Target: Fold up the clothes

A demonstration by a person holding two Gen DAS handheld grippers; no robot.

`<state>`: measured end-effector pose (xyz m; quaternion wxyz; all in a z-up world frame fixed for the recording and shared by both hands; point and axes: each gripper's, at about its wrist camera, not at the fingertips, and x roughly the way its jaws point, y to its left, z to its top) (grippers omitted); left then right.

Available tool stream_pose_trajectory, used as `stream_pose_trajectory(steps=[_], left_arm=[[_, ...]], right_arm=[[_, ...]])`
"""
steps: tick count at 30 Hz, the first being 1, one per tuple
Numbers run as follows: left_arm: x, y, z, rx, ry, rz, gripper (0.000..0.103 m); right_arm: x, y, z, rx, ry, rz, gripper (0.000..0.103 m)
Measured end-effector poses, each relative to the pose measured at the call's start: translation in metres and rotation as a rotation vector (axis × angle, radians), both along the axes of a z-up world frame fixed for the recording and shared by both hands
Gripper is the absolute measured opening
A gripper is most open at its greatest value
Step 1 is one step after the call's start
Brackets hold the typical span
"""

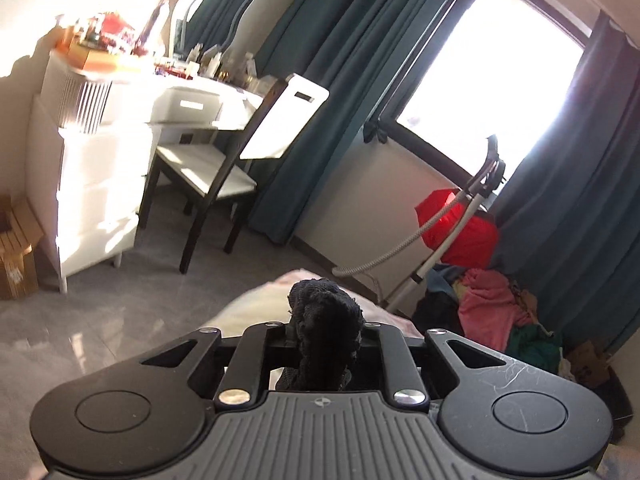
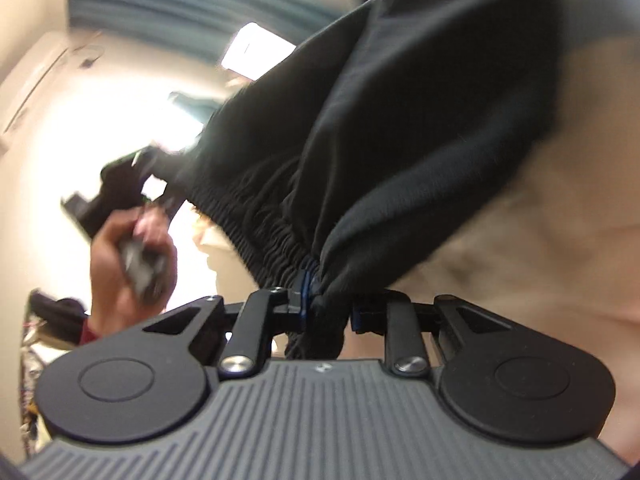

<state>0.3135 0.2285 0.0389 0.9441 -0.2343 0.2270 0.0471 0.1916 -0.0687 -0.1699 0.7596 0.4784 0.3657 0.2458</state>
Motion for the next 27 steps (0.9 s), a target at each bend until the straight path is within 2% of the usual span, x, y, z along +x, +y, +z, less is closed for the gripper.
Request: stream_pose_trajectory(steps=[2,5,8,11,14,15,17,19,20,21,22,23,24,27], left_arm=[[0.030,0.012,0.014,0.068,-0.002,0.035,0.017],[0.082,0.036,0.009,0.118,0.056,0.086,0.017],[0.124,0.052,-0.026,0.146,0.126,0.092,0.017],[0.145,0.059,-0.072,0.180,0.165,0.095,0.018],[0.151,0.072,-0.111,0.134,0.208,0.101,0.020],[0.151,0.076,-0.119,0.124,0.218,0.101,0.021],[0.144,0.075,-0.119,0.154,0.222,0.093,0.025],[0.138,0.073,-0.118,0.185,0.226,0.085,0.034],[0.135,0.073,-0.118,0.200,0.228,0.081,0.040],[0.131,0.071,-0.117,0.214,0.230,0.079,0.054],[0.123,0.069,-0.112,0.226,0.234,0.082,0.066],[0.114,0.066,-0.106,0.240,0.234,0.086,0.070],[0.103,0.061,-0.099,0.260,0.227,0.088,0.078],[0.061,0.033,-0.075,0.318,0.173,0.047,0.080]], right_arm=[[0.025,0.032,0.000,0.063,-0.010,0.034,0.023],[0.062,0.075,-0.007,0.072,-0.018,0.064,0.023],[0.090,0.103,-0.027,0.025,0.006,0.082,0.023],[0.101,0.115,-0.052,-0.035,0.020,0.107,0.023],[0.096,0.120,-0.062,-0.097,-0.014,0.138,0.023],[0.095,0.120,-0.061,-0.117,-0.032,0.147,0.023],[0.093,0.122,-0.055,-0.150,-0.043,0.166,0.025],[0.092,0.123,-0.049,-0.179,-0.050,0.189,0.029],[0.092,0.123,-0.040,-0.191,-0.066,0.211,0.036],[0.091,0.122,-0.032,-0.202,-0.082,0.232,0.048],[0.082,0.117,-0.025,-0.227,-0.107,0.238,0.056],[0.073,0.113,-0.018,-0.251,-0.133,0.243,0.070],[0.064,0.109,-0.011,-0.276,-0.158,0.249,0.076],[0.037,0.095,0.010,-0.349,-0.233,0.266,0.076]])
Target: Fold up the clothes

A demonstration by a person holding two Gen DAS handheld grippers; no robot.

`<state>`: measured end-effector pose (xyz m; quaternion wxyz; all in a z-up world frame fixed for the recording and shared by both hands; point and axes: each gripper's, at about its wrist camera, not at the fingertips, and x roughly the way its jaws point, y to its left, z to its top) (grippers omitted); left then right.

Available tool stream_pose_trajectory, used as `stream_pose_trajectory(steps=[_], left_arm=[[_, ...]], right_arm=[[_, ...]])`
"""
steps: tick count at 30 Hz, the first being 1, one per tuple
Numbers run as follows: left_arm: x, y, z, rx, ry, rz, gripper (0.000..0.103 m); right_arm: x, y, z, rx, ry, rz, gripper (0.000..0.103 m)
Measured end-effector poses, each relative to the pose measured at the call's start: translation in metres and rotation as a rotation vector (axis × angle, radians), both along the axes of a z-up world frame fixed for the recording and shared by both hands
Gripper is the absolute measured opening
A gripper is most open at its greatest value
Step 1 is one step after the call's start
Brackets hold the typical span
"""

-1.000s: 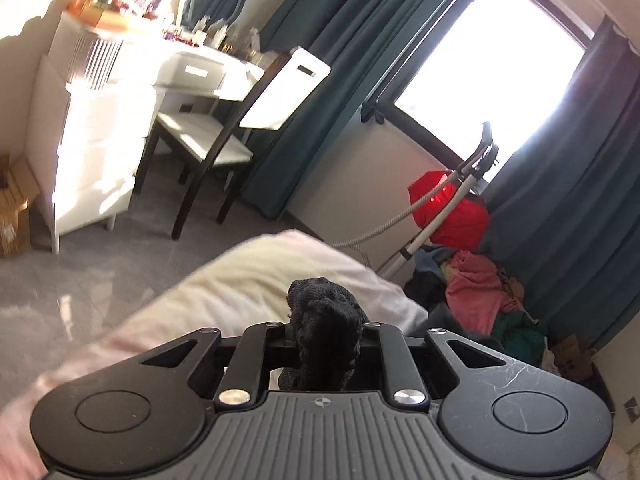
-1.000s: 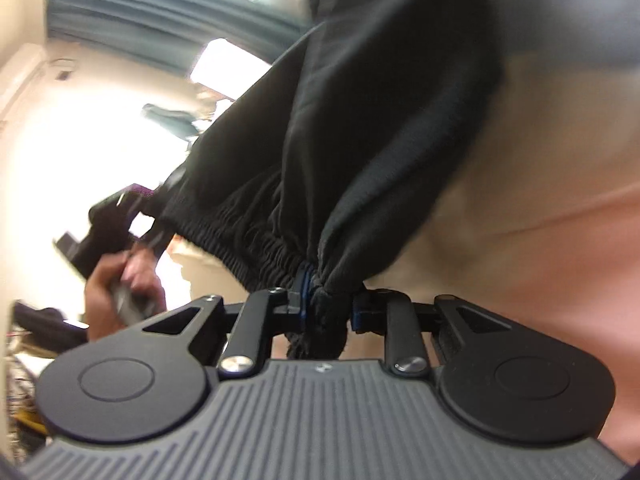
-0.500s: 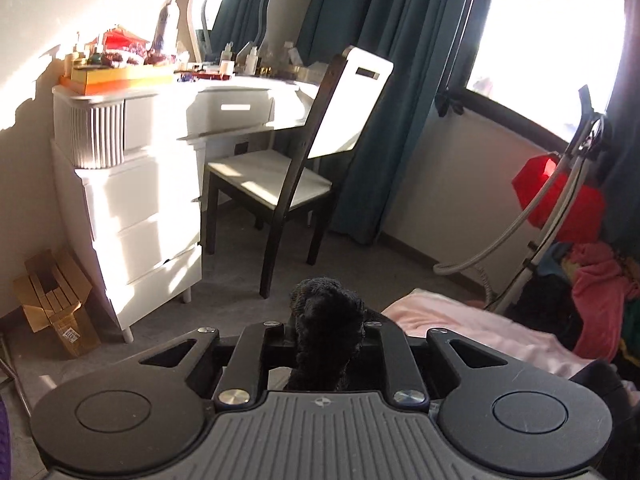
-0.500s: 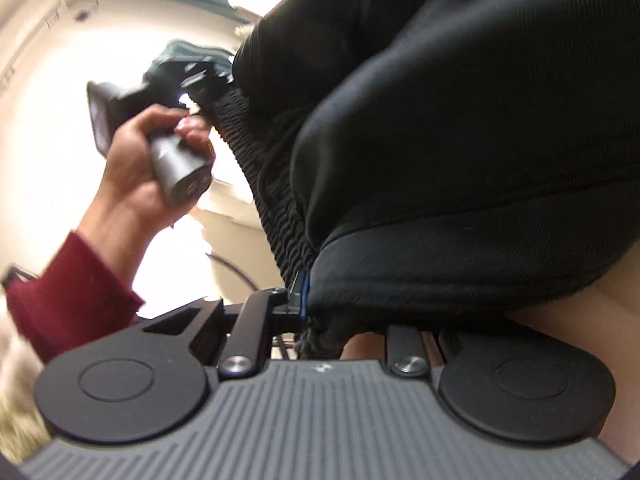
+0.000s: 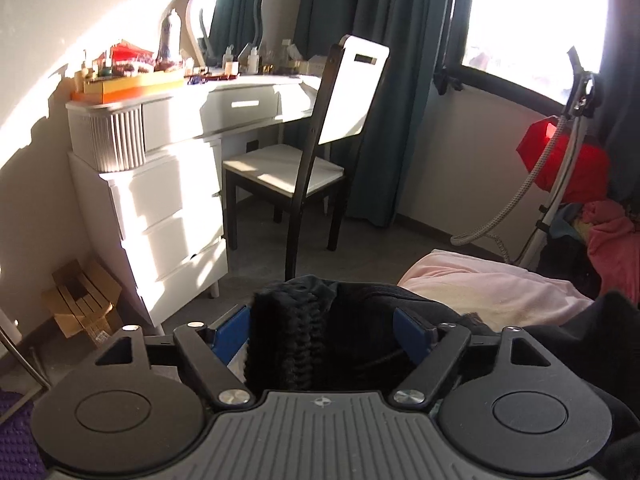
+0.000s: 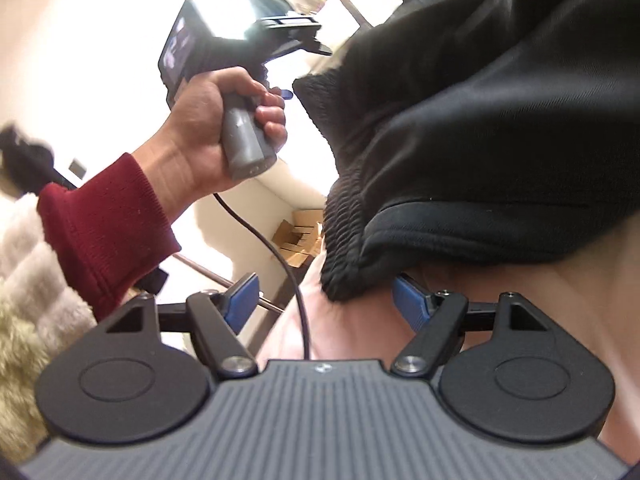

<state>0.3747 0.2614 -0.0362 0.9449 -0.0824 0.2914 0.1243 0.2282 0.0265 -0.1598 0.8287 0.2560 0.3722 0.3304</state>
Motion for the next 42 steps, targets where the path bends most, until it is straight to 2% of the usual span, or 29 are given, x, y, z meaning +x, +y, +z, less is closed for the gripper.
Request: stream_pose_trajectory(steps=[5,6,10,13,18,20,23,26,29,35,39,42], left_arm=[[-0.090,-0.068,0.039,0.078,-0.094,-0.137,0.082],[-0.111,-0.084,0.044,0.080,-0.113,-0.165,0.082],[-0.189,-0.146,0.058,0.083,-0.166,-0.275,0.082],[-0.239,-0.188,0.058,0.077,-0.203,-0.329,0.083],[-0.297,-0.240,0.029,0.031,-0.253,-0.396,0.085],[-0.307,-0.254,0.006,0.044,-0.281,-0.435,0.087],[-0.307,-0.268,-0.020,0.037,-0.242,-0.483,0.087],[-0.305,-0.276,-0.033,0.060,-0.226,-0.490,0.087],[-0.302,-0.280,-0.044,0.075,-0.213,-0.501,0.087],[-0.291,-0.283,-0.058,0.082,-0.174,-0.515,0.087],[-0.287,-0.292,-0.067,0.124,-0.160,-0.527,0.088],[-0.280,-0.295,-0.074,0.124,-0.127,-0.527,0.088]], right_arm=[[-0.053,-0.038,0.038,-0.135,-0.148,-0.075,0.076],[-0.043,-0.040,0.047,-0.163,-0.178,-0.099,0.076],[-0.078,-0.100,0.065,-0.261,-0.293,-0.186,0.076],[-0.087,-0.126,0.069,-0.345,-0.366,-0.253,0.076],[-0.114,-0.162,0.069,-0.434,-0.444,-0.365,0.076],[-0.123,-0.180,0.064,-0.442,-0.458,-0.414,0.076],[-0.135,-0.202,0.054,-0.422,-0.429,-0.496,0.076],[-0.139,-0.213,0.058,-0.400,-0.403,-0.554,0.076],[-0.141,-0.221,0.067,-0.386,-0.414,-0.583,0.075],[-0.139,-0.222,0.063,-0.456,-0.414,-0.620,0.075],[-0.140,-0.228,0.066,-0.441,-0.406,-0.636,0.075],[-0.138,-0.234,0.065,-0.430,-0.388,-0.655,0.075]])
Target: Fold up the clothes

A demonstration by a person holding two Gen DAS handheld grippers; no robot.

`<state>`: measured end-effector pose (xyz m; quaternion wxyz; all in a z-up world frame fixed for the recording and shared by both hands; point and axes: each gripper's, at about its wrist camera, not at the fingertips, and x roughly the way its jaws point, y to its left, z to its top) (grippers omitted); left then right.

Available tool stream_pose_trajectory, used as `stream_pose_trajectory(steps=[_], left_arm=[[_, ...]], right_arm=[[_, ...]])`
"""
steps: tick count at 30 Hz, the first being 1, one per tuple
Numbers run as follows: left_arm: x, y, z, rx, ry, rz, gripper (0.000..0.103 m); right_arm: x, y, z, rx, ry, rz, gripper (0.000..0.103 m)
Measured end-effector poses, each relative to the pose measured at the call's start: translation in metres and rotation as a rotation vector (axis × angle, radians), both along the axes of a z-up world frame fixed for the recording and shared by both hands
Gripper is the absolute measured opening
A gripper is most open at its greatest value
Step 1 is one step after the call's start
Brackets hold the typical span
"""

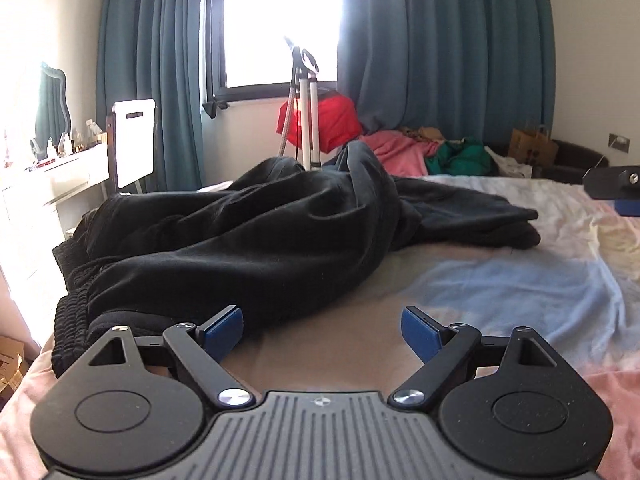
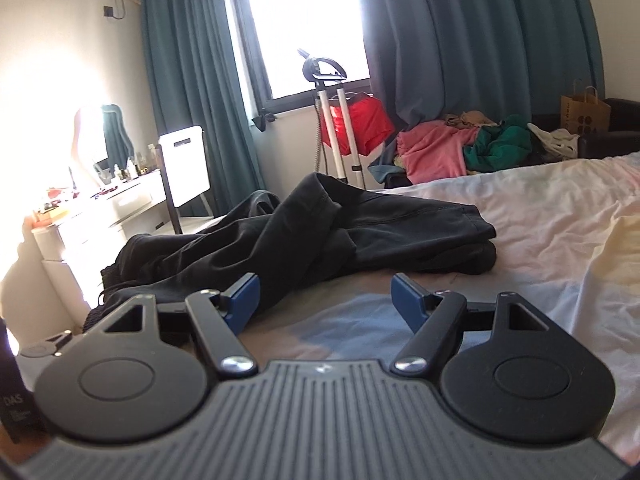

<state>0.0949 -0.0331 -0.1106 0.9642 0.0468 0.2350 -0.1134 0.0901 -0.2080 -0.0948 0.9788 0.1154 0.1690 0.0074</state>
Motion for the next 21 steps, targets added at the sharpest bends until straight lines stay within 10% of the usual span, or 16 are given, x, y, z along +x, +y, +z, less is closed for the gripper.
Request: stream_pose_trajectory(steps=[9,21], left_arm=[[0.069,-0.030,-0.006,0.135,0.008,-0.072,0.088],[0.242,-0.132,0.022,0.063,-0.049,0.000,0.097]], right_arm=[[0.015,-0.029,-0.010,0.051,0.061,-0.100,0.075],[0.049,-0.074,-0.037,0.199,0.160,-0.214,0.075]])
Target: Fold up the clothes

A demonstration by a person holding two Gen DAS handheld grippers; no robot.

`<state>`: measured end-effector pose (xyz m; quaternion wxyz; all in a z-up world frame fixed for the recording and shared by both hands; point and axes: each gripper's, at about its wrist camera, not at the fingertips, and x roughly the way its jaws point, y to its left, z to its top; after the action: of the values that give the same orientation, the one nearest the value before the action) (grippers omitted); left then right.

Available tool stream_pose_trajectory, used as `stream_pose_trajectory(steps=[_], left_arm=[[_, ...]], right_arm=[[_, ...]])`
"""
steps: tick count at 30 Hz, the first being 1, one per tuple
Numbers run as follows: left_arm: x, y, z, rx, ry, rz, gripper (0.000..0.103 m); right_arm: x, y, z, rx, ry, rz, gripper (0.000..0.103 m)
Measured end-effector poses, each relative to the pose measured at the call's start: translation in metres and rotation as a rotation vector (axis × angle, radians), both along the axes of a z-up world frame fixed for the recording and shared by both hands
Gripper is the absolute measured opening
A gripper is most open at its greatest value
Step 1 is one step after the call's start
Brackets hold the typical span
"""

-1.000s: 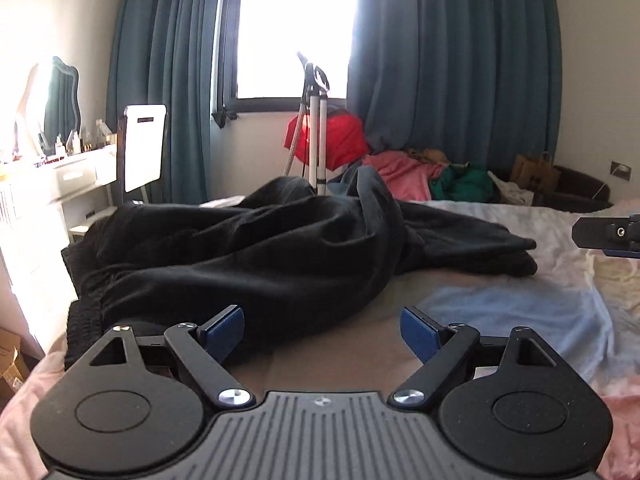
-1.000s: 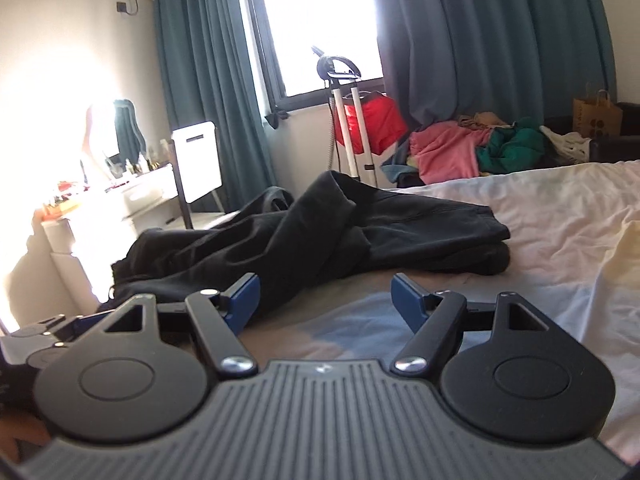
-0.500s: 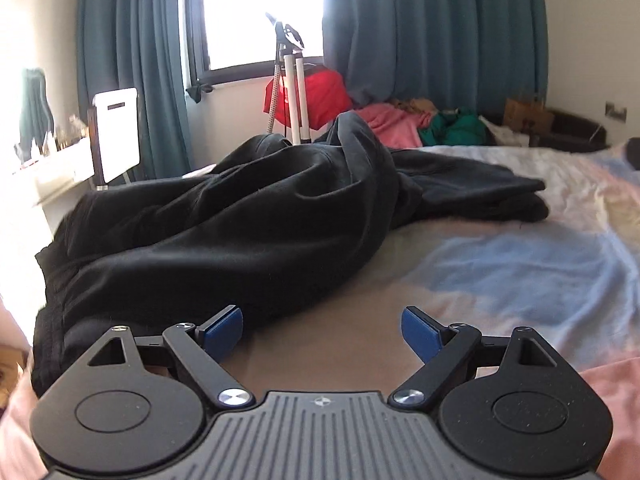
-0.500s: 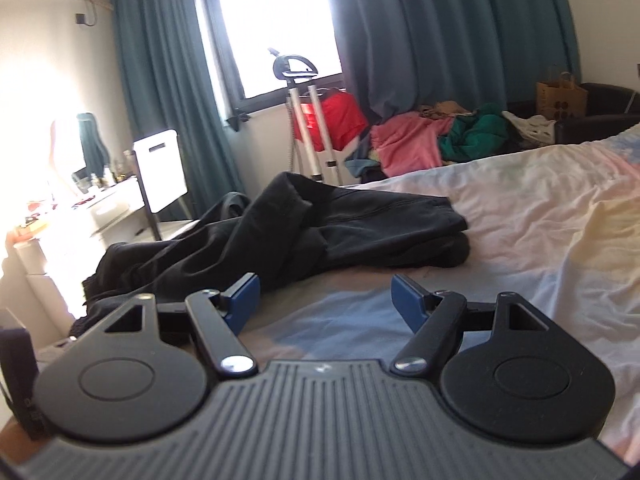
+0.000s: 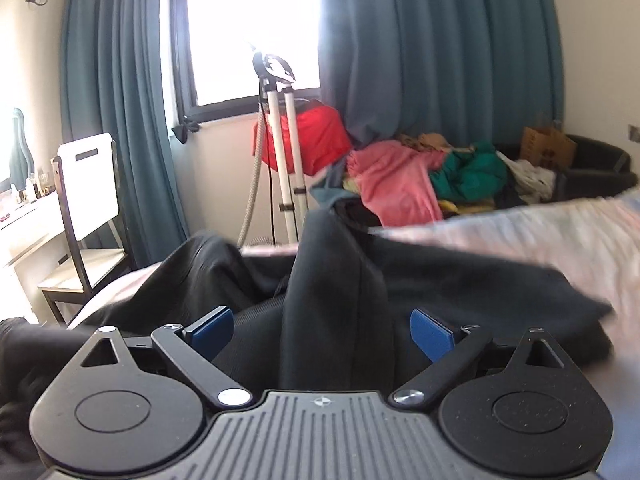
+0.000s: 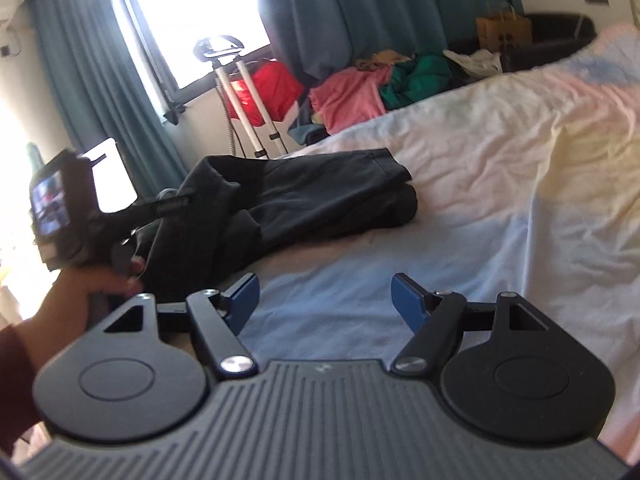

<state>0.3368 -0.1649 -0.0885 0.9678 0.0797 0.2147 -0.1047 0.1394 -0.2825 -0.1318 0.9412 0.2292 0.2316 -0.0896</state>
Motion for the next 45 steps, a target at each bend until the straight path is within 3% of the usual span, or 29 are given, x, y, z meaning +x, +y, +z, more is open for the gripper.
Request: stream_pose_trajectory(steps=[3,5,8,10,11,12,13,14,18,22,26,31,34,36,40,45], left_arm=[[0.048,-0.028,-0.002,-0.017,0.050,0.018,0.098],[0.076,-0.048,-0.004,0.036,0.062,0.046,0.097],[0.109,-0.070,-0.015,0.106,0.087,0.115,0.085],[0.122,-0.075,-0.019,0.116,0.116,0.150,0.053],[0.121,-0.072,-0.018,0.091,0.113,0.156,0.045],[0.118,-0.070,-0.017,0.068,0.107,0.156,0.031],[0.112,-0.067,-0.013,0.047,0.092,0.142,0.010],[0.104,-0.063,-0.009,0.030,0.076,0.124,0.004],[0.042,-0.047,0.018,0.037,-0.045,-0.009,0.004],[-0.047,-0.033,0.045,0.067,-0.134,-0.174,0.004],[-0.139,-0.005,0.050,0.030,-0.105,-0.268,0.004],[-0.241,0.035,0.017,0.051,-0.093,-0.294,0.004],[-0.261,0.062,-0.008,-0.068,0.040,-0.214,0.004],[-0.267,0.076,-0.019,-0.128,0.105,-0.158,0.004],[-0.262,0.088,-0.026,-0.167,0.154,-0.131,0.005],[-0.255,0.092,-0.032,-0.191,0.145,-0.138,0.005]], right_arm=[[0.013,-0.013,-0.013,0.045,0.027,-0.027,0.075],[0.024,-0.021,-0.023,0.070,0.051,-0.047,0.075],[0.037,-0.028,-0.037,0.097,0.084,-0.065,0.075],[0.045,-0.031,-0.046,0.112,0.105,-0.073,0.075],[0.049,-0.032,-0.050,0.118,0.114,-0.077,0.075],[0.052,-0.032,-0.052,0.115,0.120,-0.074,0.075],[0.053,-0.031,-0.054,0.113,0.123,-0.071,0.075],[0.053,-0.031,-0.054,0.111,0.121,-0.071,0.075],[0.047,-0.028,-0.049,0.091,0.098,-0.074,0.075],[0.036,-0.025,-0.038,0.058,0.067,-0.081,0.075],[0.023,-0.023,-0.026,0.036,0.031,-0.090,0.075],[-0.005,-0.031,-0.015,0.121,-0.032,-0.078,0.076],[-0.015,-0.033,-0.014,0.227,-0.075,0.004,0.075],[-0.016,-0.030,-0.013,0.265,-0.089,0.052,0.066],[-0.015,-0.011,-0.012,0.259,-0.079,0.122,0.043],[0.003,0.012,-0.009,0.175,-0.009,0.173,0.040]])
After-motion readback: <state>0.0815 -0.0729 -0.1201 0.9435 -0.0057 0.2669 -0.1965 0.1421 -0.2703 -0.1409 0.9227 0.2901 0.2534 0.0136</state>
